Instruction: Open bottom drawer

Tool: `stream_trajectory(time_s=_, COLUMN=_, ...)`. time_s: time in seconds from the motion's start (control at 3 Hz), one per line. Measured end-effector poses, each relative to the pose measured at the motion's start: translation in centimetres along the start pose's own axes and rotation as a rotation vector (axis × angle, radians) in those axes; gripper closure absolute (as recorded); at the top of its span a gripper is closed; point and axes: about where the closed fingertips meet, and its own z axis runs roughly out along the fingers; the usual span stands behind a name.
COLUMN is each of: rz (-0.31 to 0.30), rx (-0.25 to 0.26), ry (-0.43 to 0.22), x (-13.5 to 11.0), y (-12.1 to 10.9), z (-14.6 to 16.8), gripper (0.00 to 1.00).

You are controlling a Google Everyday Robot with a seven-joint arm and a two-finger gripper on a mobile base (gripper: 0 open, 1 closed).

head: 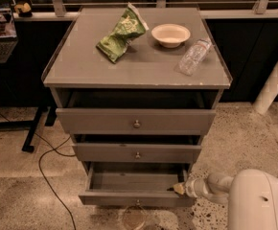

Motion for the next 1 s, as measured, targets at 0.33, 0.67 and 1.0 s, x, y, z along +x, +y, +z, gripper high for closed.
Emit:
stream_trajectory(time_s=0.33, rz=0.000, rx=-0.082, ry=0.018, x=0.5, y=2.2, z=0.1, gripper=1.00)
stream_trajectory(time_s=0.67, rz=-0.031, rx=-0.079, ry=0.040, x=0.2, y=3.0, z=1.0, gripper=1.00)
stream_trajectory(time_s=1.0, rz=-0.063, rx=-0.118, ry=0.125, x=1.7, y=4.4, z=3.0, gripper=1.00)
